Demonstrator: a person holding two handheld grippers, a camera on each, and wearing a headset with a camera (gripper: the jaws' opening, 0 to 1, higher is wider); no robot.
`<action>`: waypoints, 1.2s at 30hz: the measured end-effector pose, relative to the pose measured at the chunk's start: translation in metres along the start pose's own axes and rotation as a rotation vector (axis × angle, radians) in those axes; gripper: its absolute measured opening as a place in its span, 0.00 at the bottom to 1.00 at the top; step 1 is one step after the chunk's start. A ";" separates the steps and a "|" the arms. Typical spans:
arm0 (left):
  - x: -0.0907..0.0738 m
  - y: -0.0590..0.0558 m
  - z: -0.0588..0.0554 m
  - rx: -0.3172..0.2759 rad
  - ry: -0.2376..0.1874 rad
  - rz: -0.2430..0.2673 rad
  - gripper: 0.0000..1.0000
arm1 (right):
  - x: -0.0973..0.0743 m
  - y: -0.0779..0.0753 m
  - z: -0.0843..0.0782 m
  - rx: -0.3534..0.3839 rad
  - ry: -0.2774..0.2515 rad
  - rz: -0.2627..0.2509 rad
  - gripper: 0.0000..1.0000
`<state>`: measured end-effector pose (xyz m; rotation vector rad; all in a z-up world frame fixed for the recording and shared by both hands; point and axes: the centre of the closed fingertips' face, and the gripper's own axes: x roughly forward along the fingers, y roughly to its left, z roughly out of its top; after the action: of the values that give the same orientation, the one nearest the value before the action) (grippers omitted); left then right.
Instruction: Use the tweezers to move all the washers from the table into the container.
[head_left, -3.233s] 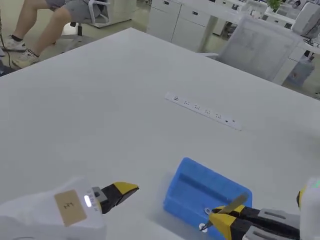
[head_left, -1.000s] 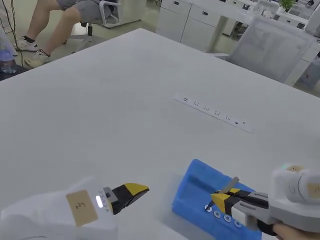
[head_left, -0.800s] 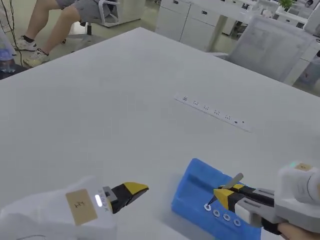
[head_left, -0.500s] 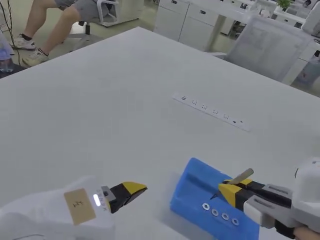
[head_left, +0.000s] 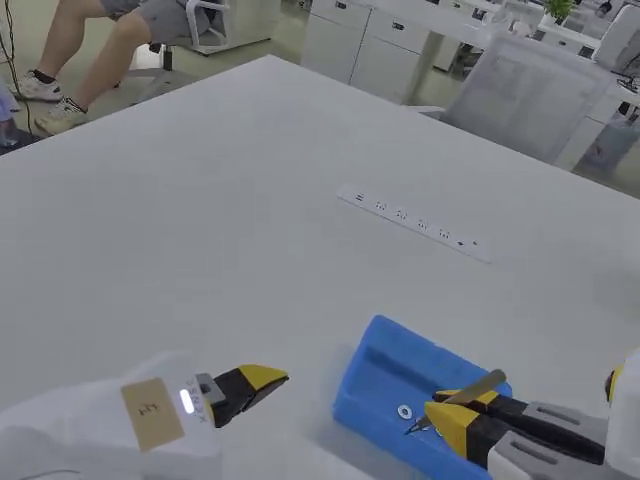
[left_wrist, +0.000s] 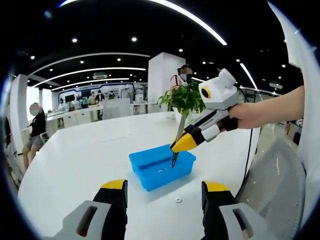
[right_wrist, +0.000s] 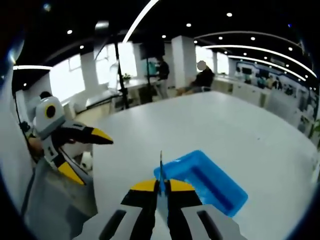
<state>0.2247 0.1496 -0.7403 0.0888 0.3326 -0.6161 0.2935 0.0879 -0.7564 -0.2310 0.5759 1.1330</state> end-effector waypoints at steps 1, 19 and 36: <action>0.000 0.000 0.000 0.000 -0.001 0.000 0.59 | 0.001 0.003 -0.002 0.011 0.005 0.014 0.04; 0.000 -0.001 0.000 0.000 -0.001 -0.004 0.59 | 0.028 0.032 -0.043 0.104 0.080 0.110 0.04; 0.001 -0.003 -0.001 0.004 0.008 -0.016 0.58 | 0.033 0.034 -0.051 0.083 0.103 0.109 0.04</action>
<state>0.2232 0.1472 -0.7417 0.0928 0.3399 -0.6325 0.2571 0.1051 -0.8130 -0.1884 0.7328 1.2048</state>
